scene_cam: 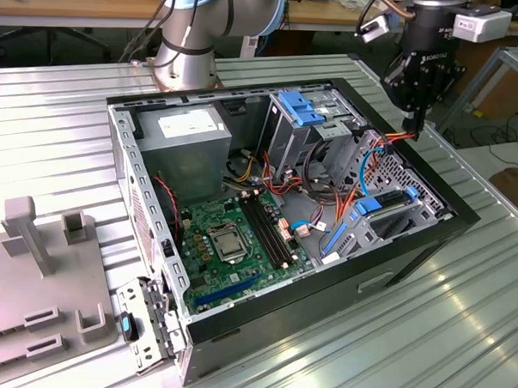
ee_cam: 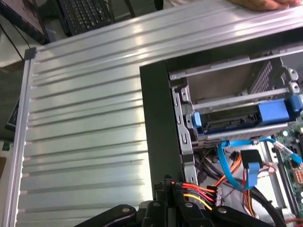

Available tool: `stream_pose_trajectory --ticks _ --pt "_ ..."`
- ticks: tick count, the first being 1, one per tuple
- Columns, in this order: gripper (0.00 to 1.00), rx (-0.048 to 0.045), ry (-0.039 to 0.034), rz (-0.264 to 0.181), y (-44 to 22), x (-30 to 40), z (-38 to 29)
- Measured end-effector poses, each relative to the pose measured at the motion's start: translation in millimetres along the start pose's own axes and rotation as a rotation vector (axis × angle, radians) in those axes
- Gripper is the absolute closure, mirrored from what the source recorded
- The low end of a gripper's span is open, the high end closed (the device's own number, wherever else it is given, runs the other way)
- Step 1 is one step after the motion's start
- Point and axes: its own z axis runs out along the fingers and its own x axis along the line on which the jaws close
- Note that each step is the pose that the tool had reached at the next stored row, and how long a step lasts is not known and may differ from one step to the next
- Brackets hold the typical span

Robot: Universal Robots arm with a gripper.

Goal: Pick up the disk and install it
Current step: 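Insert the first disk wire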

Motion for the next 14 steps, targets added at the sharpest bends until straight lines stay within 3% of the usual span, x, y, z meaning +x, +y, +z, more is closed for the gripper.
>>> stream_pose_trajectory --ticks 1,2,3,6,14 --pt "0.84 0.0215 -0.0038 0.004 0.2 0.0 0.0" --pt "0.84 0.0345 -0.0061 0.007 0.7 0.1 0.1" --pt "0.84 0.0374 -0.0066 0.008 1.3 0.1 0.3" --pt "0.84 0.0341 -0.0099 0.021 1.7 0.0 0.3" --pt "0.84 0.0127 -0.0316 0.107 1.7 0.0 0.4"
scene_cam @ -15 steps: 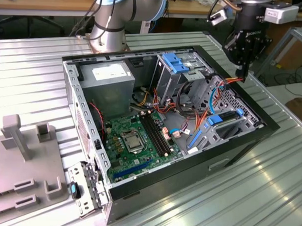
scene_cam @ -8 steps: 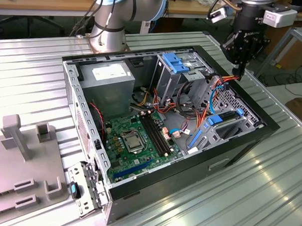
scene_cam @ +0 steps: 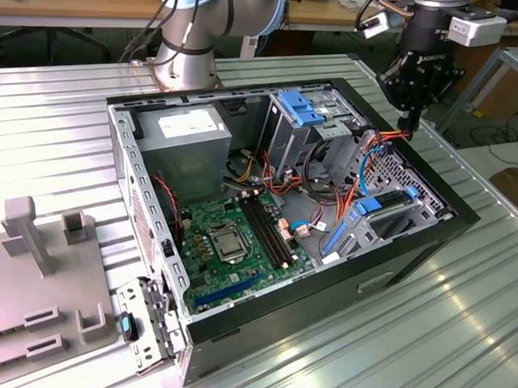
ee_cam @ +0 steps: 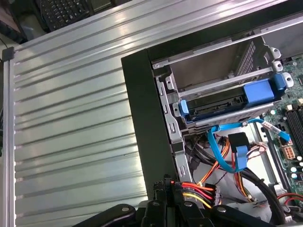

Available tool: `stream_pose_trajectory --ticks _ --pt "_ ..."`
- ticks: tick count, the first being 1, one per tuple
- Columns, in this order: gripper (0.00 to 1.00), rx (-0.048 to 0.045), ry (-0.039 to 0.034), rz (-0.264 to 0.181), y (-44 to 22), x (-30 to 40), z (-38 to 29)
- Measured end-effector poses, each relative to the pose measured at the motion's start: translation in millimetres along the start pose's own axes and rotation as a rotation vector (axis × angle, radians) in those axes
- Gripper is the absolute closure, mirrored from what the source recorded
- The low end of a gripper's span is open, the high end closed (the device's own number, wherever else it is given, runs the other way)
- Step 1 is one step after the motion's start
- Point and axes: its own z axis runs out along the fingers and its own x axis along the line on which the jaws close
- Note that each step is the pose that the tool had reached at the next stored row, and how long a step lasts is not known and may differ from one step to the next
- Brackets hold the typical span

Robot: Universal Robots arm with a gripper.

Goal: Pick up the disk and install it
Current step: 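Insert the first disk wire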

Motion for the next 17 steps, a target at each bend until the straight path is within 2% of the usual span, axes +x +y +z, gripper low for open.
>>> stream_pose_trajectory --ticks 8,14,17 --pt "0.84 -0.0226 -0.0214 0.092 0.0 0.0 0.0" --pt "0.84 -0.046 -0.0435 0.187 0.0 0.0 0.0" --pt "0.84 -0.0548 -0.0519 0.223 0.0 0.0 0.0"
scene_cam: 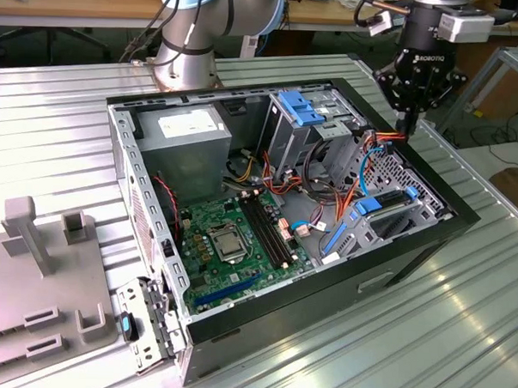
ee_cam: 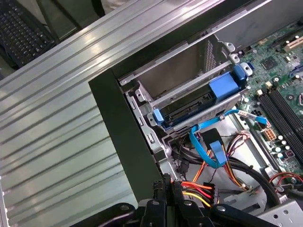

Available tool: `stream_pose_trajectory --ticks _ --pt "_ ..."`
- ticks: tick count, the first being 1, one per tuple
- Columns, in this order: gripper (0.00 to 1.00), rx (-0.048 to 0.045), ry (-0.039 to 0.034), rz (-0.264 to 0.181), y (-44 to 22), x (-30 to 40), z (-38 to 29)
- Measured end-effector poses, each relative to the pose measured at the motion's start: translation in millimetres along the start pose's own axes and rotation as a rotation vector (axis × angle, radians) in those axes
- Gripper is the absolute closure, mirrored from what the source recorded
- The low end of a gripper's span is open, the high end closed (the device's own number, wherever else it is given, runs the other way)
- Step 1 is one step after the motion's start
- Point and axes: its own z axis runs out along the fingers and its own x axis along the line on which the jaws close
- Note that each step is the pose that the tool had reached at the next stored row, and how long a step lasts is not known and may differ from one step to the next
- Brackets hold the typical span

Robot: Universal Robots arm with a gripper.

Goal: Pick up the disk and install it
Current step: 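Insert the first disk wire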

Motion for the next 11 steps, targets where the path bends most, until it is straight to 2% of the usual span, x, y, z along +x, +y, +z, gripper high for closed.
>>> stream_pose_trajectory --ticks 3,7,11 --pt "0.84 -0.0183 -0.0172 0.074 0.0 0.0 0.0" --pt "0.84 -0.0338 -0.0319 0.137 0.0 0.0 0.0" --pt "0.84 -0.0533 -0.0501 0.216 0.0 0.0 0.0"
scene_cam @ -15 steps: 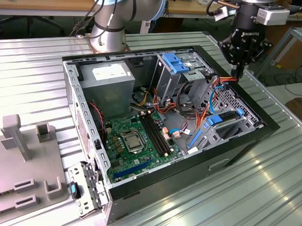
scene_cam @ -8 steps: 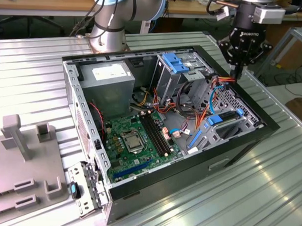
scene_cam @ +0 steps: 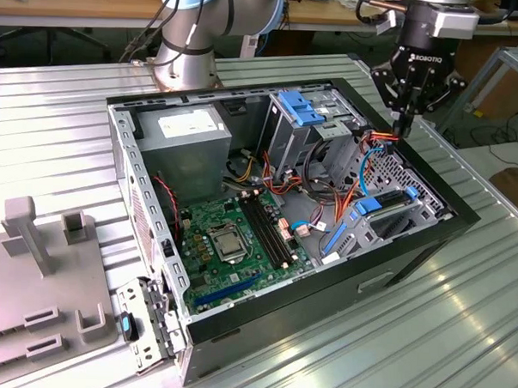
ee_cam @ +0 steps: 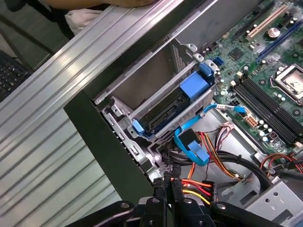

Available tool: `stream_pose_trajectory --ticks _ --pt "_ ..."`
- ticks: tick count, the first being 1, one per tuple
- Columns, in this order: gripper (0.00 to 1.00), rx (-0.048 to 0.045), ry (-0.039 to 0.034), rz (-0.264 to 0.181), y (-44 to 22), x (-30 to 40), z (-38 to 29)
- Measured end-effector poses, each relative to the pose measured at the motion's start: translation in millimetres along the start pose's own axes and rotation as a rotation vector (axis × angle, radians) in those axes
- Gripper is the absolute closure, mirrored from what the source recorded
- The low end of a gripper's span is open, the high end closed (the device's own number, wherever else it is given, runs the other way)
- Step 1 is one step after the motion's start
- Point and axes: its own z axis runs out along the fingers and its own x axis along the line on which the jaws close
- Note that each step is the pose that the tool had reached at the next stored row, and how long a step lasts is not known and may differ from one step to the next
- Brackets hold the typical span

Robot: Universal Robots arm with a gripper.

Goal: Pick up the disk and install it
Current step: 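Insert the first disk wire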

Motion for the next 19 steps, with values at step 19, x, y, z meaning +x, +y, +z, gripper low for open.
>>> stream_pose_trajectory --ticks 19 --pt "0.84 0.0938 -0.0878 0.017 27.4 23.7 12.1"
